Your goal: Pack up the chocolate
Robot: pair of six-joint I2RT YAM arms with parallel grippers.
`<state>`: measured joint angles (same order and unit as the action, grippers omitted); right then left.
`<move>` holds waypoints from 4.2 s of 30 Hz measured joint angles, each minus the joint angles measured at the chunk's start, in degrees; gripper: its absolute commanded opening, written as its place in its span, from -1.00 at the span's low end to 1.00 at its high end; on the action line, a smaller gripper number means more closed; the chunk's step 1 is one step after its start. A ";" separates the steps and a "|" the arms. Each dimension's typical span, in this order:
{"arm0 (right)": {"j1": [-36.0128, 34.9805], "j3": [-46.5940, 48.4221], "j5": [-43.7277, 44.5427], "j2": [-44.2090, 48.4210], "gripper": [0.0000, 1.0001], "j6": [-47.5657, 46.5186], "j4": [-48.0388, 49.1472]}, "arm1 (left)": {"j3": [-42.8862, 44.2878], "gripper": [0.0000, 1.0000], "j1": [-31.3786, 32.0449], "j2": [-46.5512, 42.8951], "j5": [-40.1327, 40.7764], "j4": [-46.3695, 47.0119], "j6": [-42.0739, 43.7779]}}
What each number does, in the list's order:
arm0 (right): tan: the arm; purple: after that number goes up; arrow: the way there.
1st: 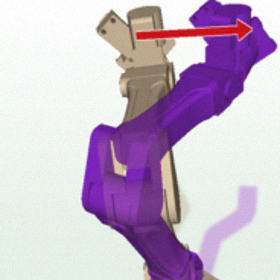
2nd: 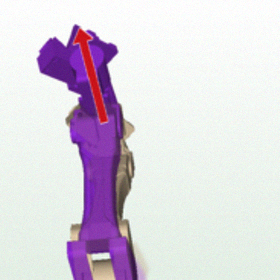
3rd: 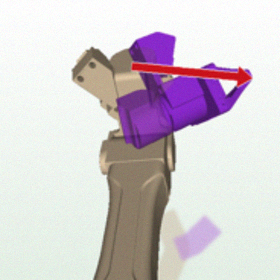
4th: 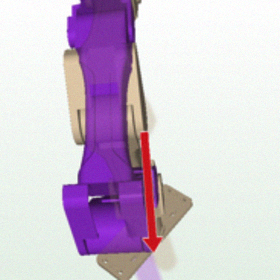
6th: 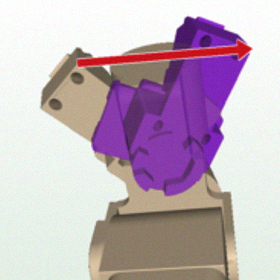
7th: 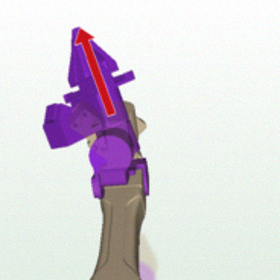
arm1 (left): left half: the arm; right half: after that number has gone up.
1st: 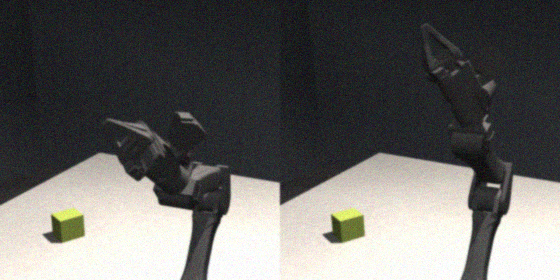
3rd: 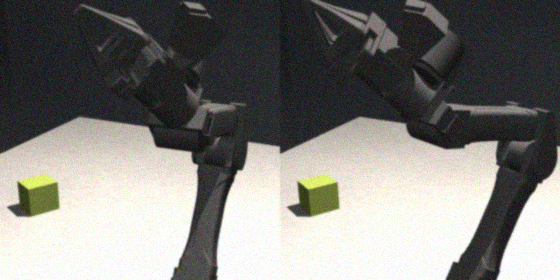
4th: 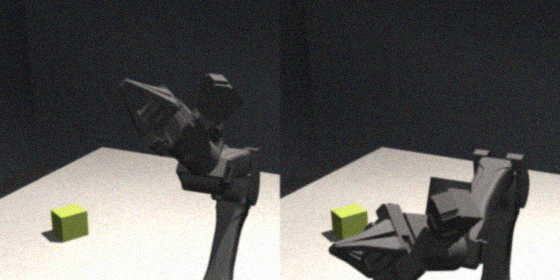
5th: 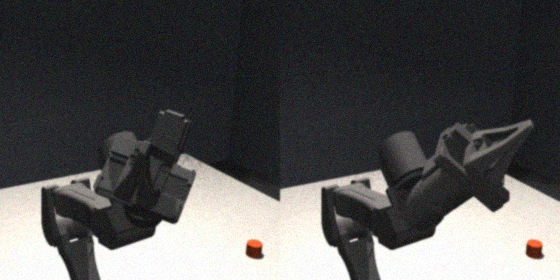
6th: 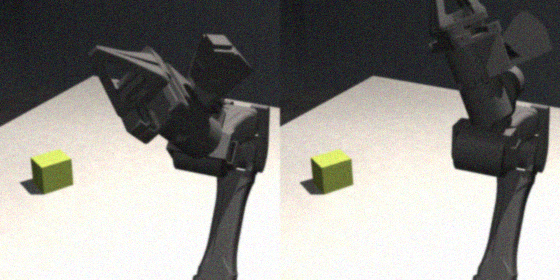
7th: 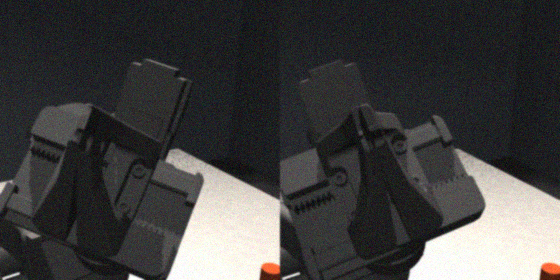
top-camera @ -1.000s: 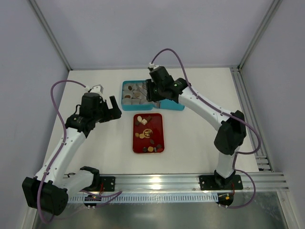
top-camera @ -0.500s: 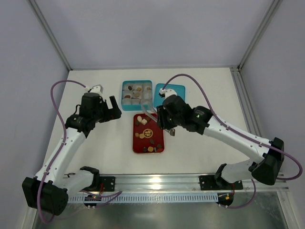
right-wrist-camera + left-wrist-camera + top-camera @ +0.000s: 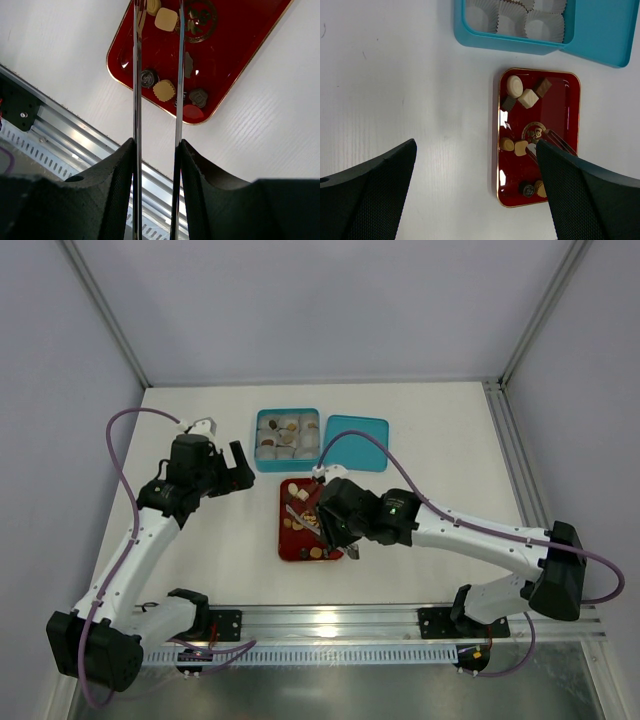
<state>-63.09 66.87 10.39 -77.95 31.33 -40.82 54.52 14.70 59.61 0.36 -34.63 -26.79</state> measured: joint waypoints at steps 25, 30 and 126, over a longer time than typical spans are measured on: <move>-2.32 0.00 -0.02 -5.11 -0.14 0.37 -1.55 | 0.00 0.99 0.00 0.00 0.00 0.00 0.00; -2.49 0.00 -0.04 -5.46 -0.14 0.39 -1.55 | 0.00 0.99 0.00 0.00 -0.02 0.00 0.00; -0.04 1.90 2.80 -6.25 -0.28 1.79 -4.37 | 0.00 0.99 0.00 0.00 0.00 0.00 0.00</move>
<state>-63.13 68.77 13.19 -84.20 33.12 -45.19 54.52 14.70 59.61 0.36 -34.63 -26.79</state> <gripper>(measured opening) 0.362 0.996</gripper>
